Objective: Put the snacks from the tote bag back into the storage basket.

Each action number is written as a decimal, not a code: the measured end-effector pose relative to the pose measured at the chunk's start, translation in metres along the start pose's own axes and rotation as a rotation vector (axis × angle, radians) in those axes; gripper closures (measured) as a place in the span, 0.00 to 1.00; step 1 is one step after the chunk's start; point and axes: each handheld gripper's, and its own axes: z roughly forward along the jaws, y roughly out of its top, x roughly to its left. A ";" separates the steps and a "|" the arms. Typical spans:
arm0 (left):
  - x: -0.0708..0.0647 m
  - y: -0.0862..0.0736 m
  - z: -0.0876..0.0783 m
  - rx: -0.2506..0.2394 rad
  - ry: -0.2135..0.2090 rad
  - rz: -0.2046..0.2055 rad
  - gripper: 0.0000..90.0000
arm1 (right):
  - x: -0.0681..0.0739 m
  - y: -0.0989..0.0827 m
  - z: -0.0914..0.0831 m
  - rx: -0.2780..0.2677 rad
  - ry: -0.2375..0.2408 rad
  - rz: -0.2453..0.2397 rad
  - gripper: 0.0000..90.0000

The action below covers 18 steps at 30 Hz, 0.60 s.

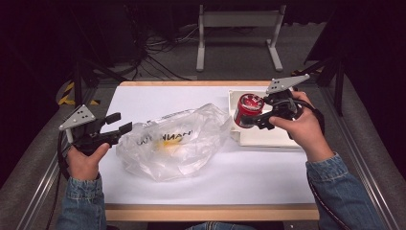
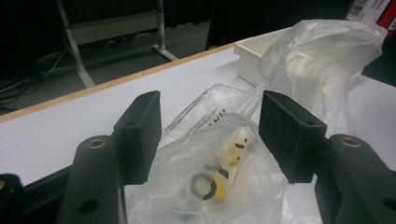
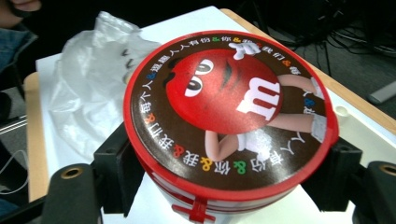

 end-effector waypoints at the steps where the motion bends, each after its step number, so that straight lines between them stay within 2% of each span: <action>1: 0.000 0.000 0.000 0.003 0.000 0.000 0.45 | -0.004 -0.001 0.000 0.002 -0.007 0.005 0.28; 2: 0.000 0.000 0.000 0.003 0.000 0.000 0.45 | -0.004 -0.001 0.000 0.002 -0.007 0.005 0.28; 3: 0.000 0.000 0.000 0.002 0.001 0.001 0.45 | -0.012 -0.003 -0.001 0.006 -0.012 0.019 0.28; 4: 0.000 0.000 0.000 0.002 0.001 0.001 0.45 | -0.012 -0.003 -0.001 0.006 -0.012 0.019 0.28; 6: 0.000 0.000 0.000 0.003 0.001 0.000 0.45 | -0.021 -0.005 -0.001 0.015 -0.024 0.027 0.28; 11: 0.001 0.000 -0.001 -0.001 0.003 -0.003 0.45 | -0.032 -0.006 0.001 0.030 -0.041 0.036 0.28; 13: 0.001 -0.001 -0.001 -0.001 0.003 -0.004 0.45 | -0.041 -0.007 0.004 0.040 -0.054 0.033 0.28; 16: 0.001 -0.001 -0.001 0.000 0.002 -0.003 0.46 | -0.046 -0.008 0.007 0.046 -0.063 0.027 0.28; 18: 0.001 -0.001 -0.001 0.000 0.002 -0.002 0.46 | -0.050 -0.009 0.011 0.050 -0.073 0.006 0.28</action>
